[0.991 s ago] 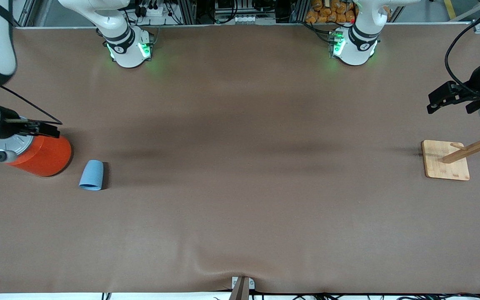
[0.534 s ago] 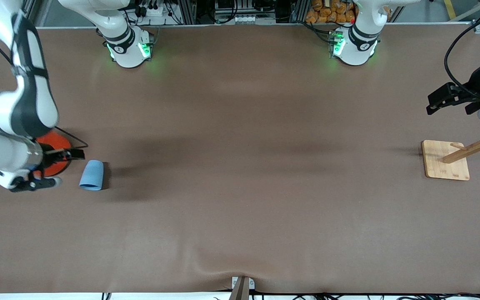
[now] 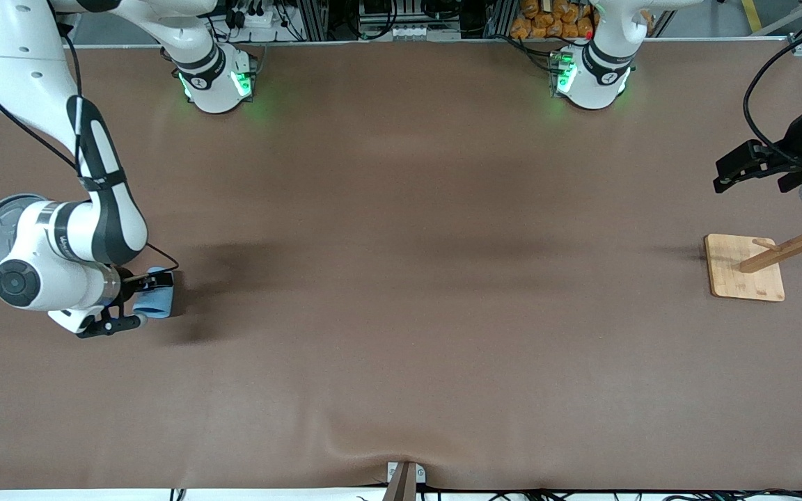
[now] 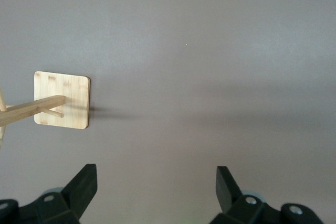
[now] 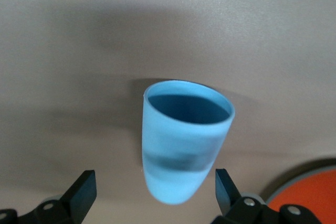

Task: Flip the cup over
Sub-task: 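Reach the right gripper down and grasp the blue cup beside the orange can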

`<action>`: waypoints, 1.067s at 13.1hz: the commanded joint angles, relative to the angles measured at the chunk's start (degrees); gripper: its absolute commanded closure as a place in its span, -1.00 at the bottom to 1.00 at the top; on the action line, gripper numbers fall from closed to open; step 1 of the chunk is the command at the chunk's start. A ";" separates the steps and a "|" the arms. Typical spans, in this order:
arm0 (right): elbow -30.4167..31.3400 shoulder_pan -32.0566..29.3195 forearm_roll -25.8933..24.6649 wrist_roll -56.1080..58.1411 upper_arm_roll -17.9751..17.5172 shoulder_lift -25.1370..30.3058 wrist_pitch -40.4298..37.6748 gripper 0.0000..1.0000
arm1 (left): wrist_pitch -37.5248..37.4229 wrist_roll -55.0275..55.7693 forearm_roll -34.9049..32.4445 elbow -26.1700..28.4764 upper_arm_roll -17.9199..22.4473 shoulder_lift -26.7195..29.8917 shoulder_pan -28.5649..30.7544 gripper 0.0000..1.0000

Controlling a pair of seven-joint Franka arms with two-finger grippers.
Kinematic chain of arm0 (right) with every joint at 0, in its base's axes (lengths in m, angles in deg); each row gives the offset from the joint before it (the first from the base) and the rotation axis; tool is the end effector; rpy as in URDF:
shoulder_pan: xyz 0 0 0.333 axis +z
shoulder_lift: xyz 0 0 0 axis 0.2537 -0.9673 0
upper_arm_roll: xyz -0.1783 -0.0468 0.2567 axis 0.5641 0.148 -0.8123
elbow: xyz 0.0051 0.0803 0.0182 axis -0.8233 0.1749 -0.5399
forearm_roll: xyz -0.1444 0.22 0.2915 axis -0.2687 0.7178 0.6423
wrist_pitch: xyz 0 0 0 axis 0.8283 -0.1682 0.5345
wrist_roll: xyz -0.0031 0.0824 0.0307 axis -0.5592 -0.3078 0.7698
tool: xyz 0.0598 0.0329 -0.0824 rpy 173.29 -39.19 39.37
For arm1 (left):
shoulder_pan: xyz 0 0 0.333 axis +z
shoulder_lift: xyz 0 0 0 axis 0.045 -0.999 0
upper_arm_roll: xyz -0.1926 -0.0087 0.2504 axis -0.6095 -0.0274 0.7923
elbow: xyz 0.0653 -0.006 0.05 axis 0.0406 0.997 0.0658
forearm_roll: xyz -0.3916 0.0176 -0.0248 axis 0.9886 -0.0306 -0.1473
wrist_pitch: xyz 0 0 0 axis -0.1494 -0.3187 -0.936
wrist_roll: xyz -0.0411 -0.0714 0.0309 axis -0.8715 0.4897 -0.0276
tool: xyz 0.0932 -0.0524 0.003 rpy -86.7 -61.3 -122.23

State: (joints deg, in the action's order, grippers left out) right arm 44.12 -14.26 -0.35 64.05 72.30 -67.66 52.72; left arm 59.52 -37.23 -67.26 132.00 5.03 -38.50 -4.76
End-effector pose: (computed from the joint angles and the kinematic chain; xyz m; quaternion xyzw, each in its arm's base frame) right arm 0.6378 -0.0415 0.2404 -0.9875 -0.0997 0.1218 0.0007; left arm 0.5567 -0.0325 0.6309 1.0000 0.0020 -0.0005 0.0008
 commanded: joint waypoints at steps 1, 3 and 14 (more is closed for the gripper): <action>0.09 -1.40 -0.22 3.71 -0.38 -2.20 3.45 -1.00 | -1.15 -0.14 -1.30 -1.62 -0.33 -0.77 0.16 -1.00; -0.08 -2.28 -0.22 6.35 -0.38 -4.31 6.35 -1.00 | -1.15 -0.14 -1.30 -1.70 -0.33 -0.77 0.25 -1.00; -2.72 -1.23 -0.04 38.06 -9.25 -5.28 7.16 0.23 | -1.15 -0.05 -1.30 -1.70 -0.25 -1.29 -0.28 -1.00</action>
State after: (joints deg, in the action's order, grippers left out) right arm 41.69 -15.46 -0.33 96.00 65.60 -73.61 60.47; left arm 59.52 -37.23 -67.26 131.95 4.96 -38.60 -4.82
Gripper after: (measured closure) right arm 0.203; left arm 0.000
